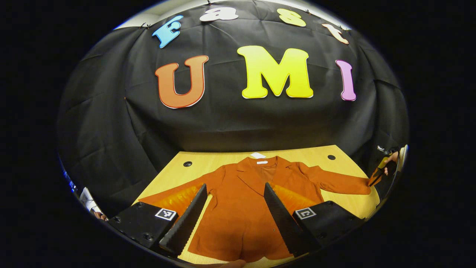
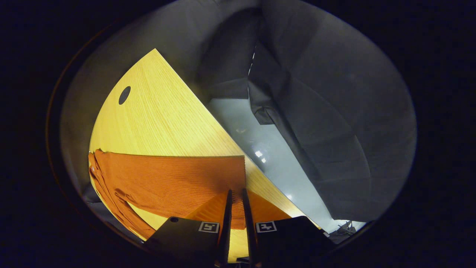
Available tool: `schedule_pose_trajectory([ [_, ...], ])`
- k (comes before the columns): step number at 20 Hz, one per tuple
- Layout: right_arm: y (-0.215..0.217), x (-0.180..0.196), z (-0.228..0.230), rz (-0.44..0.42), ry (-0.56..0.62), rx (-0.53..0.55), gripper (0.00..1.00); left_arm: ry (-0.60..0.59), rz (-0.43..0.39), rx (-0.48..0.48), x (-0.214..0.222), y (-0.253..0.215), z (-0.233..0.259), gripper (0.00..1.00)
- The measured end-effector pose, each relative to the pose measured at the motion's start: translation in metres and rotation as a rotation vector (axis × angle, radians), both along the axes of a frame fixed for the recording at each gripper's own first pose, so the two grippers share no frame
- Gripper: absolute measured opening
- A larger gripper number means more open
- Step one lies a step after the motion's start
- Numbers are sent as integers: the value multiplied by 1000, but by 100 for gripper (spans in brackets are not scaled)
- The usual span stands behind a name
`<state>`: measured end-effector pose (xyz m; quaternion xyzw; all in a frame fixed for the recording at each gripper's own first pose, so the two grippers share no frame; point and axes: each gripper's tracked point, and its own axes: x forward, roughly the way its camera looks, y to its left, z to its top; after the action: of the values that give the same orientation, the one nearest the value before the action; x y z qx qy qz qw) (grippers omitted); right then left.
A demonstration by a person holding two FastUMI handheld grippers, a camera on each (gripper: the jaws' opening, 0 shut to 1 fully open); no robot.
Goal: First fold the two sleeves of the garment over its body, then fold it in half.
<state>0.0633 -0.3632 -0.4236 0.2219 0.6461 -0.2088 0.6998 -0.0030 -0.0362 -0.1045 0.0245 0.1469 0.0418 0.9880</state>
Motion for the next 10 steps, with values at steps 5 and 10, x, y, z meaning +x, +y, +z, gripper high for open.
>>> schedule_pose_trajectory([
  [5,2,-1,1,-6,1,28,39,14,-2,-10,2,-3,-2,99],
  [10,6,3,0,-44,-17,53,13,37,-18,-15,6,-13,-9,99],
])
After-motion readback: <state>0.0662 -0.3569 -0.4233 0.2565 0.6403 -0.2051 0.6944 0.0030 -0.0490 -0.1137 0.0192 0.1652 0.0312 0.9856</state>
